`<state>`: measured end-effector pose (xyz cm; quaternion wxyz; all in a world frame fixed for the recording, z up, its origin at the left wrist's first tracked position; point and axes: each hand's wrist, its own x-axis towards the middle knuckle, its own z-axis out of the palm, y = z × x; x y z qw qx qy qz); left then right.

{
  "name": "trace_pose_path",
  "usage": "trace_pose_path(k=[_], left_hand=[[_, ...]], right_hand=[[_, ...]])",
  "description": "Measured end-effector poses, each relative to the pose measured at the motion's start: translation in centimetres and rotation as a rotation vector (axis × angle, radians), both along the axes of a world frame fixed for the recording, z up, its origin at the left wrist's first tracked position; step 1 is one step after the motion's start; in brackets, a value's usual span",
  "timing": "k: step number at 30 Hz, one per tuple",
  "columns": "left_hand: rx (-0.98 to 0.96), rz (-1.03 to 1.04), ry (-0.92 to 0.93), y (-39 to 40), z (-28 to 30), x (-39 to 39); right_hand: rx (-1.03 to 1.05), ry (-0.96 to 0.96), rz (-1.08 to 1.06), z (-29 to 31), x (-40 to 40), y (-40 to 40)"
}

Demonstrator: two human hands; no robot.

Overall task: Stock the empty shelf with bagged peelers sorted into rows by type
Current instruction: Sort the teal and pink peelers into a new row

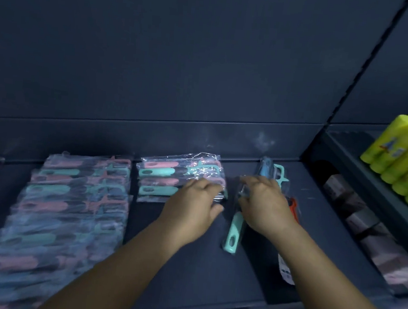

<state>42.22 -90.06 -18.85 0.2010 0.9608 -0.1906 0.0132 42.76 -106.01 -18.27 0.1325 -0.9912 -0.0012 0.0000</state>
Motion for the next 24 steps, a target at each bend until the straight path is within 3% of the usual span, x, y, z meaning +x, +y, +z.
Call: trace_pose_path(k=[7,24], left_hand=[[0.104,-0.071,0.127,-5.3,-0.3,-1.0],[0.005,0.171,0.178,-5.7,-0.5,-0.2]], right_hand=[[0.034,0.142,-0.115,0.0,-2.3,-4.3],[-0.060,0.185,-0.303,0.1,0.1,-5.4]])
